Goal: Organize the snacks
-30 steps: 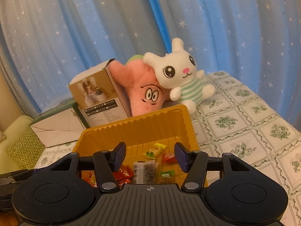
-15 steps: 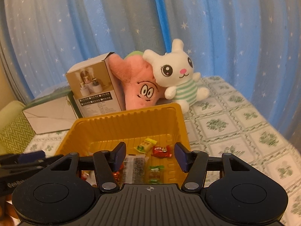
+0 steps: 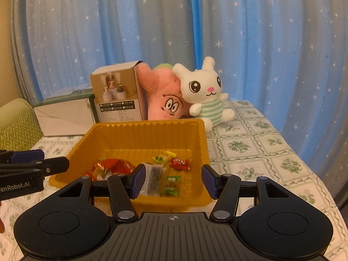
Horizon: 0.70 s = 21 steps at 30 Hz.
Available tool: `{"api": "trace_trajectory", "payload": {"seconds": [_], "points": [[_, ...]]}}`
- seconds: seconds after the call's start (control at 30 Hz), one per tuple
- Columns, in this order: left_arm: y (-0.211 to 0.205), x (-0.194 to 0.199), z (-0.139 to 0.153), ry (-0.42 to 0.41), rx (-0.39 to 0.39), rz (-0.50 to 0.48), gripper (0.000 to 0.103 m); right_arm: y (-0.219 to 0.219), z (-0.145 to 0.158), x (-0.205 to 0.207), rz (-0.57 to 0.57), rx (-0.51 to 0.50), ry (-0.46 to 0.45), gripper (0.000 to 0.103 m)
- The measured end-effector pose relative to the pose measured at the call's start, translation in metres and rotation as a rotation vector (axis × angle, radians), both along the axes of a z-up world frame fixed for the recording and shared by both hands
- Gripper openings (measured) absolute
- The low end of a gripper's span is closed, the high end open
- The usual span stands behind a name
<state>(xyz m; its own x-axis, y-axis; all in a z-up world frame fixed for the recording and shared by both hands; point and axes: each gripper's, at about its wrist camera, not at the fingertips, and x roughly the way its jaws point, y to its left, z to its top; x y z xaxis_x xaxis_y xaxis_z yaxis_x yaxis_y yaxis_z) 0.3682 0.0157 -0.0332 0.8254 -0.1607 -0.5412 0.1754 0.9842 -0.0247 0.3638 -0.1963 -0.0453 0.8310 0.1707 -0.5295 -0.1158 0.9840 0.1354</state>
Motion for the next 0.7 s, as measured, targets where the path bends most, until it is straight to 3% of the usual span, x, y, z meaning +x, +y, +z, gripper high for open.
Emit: {"api": "trace_trajectory", "payload": {"seconds": [0.7], "points": [[0.000,-0.107,0.019,0.017,-0.071,0.027,0.055,-0.009,0.016,-0.102,-0.014,0.027,0.012,0.057]]}}
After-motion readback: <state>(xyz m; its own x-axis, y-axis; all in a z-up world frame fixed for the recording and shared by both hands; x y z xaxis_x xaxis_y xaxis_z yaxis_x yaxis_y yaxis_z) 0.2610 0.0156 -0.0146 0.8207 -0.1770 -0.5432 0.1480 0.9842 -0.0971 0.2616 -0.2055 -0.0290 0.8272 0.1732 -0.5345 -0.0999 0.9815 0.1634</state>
